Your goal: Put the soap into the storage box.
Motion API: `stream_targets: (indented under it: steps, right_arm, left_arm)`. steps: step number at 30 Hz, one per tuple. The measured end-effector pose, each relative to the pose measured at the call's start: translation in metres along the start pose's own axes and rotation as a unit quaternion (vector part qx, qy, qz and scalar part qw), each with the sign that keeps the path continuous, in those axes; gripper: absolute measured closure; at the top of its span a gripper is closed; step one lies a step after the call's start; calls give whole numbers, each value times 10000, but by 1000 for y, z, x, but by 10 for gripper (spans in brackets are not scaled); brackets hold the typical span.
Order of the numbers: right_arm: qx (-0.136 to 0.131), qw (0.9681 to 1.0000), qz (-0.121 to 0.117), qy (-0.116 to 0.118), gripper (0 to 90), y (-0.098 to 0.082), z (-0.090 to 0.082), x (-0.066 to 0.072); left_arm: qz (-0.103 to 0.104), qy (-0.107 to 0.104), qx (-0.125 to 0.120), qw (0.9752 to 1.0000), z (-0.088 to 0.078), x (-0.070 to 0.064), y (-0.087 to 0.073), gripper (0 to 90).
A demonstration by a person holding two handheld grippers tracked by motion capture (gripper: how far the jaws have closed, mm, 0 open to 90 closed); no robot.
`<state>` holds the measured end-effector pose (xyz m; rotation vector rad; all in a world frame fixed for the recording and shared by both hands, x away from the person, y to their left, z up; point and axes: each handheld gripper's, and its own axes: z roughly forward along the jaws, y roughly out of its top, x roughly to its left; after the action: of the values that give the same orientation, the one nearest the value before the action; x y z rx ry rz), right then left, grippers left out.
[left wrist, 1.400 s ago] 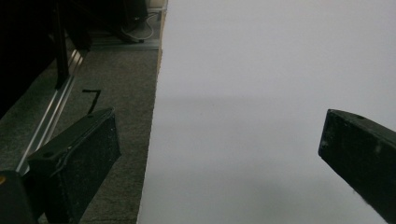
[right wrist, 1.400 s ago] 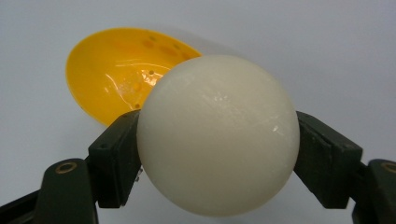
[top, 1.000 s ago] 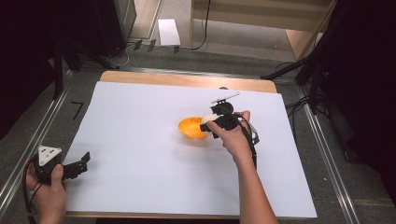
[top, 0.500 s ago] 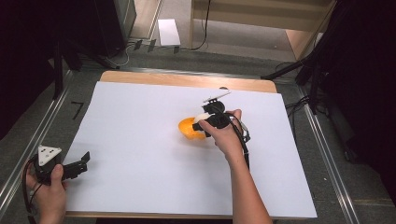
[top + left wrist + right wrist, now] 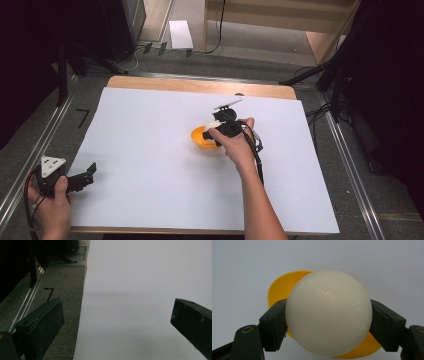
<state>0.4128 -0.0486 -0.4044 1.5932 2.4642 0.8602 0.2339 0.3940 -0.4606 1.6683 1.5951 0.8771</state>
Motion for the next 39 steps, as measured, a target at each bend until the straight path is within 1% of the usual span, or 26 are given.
stream_targets:
  steps: [9, 14, 17, 19, 21, 22, 23, 24, 25, 26, 28, 29, 31, 33, 36, 38, 39]
  right_arm:
    - [89, 9999, -3, -89, 244, 0, 9, 3]
    - [141, 9998, 76, -78, 244, -1, 13, 2]
    - [177, 9998, 59, -71, 243, -2, 16, 1]
    - [180, 9997, 116, -74, 242, -2, 16, 2]
    - [185, 9995, 254, -85, 239, -3, 16, 2]
    - [247, 9993, 249, -113, 230, -3, 15, 3]
    - [272, 9994, 215, -75, 199, -4, 15, 4]
    - [271, 9994, 206, -67, 148, -4, 13, 5]
    - [225, 9995, 197, -82, 126, -3, 11, 7]
    - [225, 9995, 197, -82, 126, -3, 11, 7]
    - [74, 9997, 185, -110, 127, -3, 5, 7]
    - [20, 9997, 236, -94, 127, -3, 2, 6]
    - [-169, 9994, 316, -38, 126, -5, -4, 1]
    - [-190, 9993, 312, -37, 126, -5, -6, 0]
    - [-354, 9990, 284, 33, 126, -11, -13, -5]
    - [-392, 9989, 266, 44, 126, -12, -15, -7]
    - [-459, 9986, 248, 60, 127, -16, -19, -10]
  left_arm:
    - [-8, -2, 10, 10000, 0, 0, 0, 0]
    - [-13, -8, 14, 10000, 0, 0, 0, 0]
    - [-17, -4, 20, 10000, 0, 0, 0, 0]
    - [-31, -5, 19, 10000, 0, 0, 0, 0]
    - [-19, -6, 31, 10000, 1, 0, 0, 0]
    - [-27, -10, 41, 10000, 1, 0, 0, 0]
    - [-38, -11, 32, 10000, 1, 0, 0, 0]
    - [-38, -15, 28, 10000, 1, 0, 0, 0]
    - [-38, -14, 29, 10000, 1, 0, 0, 0]
    - [-38, -14, 29, 10000, 1, 0, 0, 0]
    - [-29, -10, 37, 10000, 1, 0, 0, 0]
    - [-9, -6, 39, 10000, 1, 0, 0, 0]
    - [10, 3, 25, 10000, 1, -1, 0, 0]
    - [21, 0, 29, 10000, 1, 0, 0, 0]
    - [38, 16, 27, 10000, 1, -1, 0, 0]
    - [47, 28, 23, 10000, 1, -2, 0, 0]
    - [56, 38, 28, 10000, 1, -2, 0, 0]
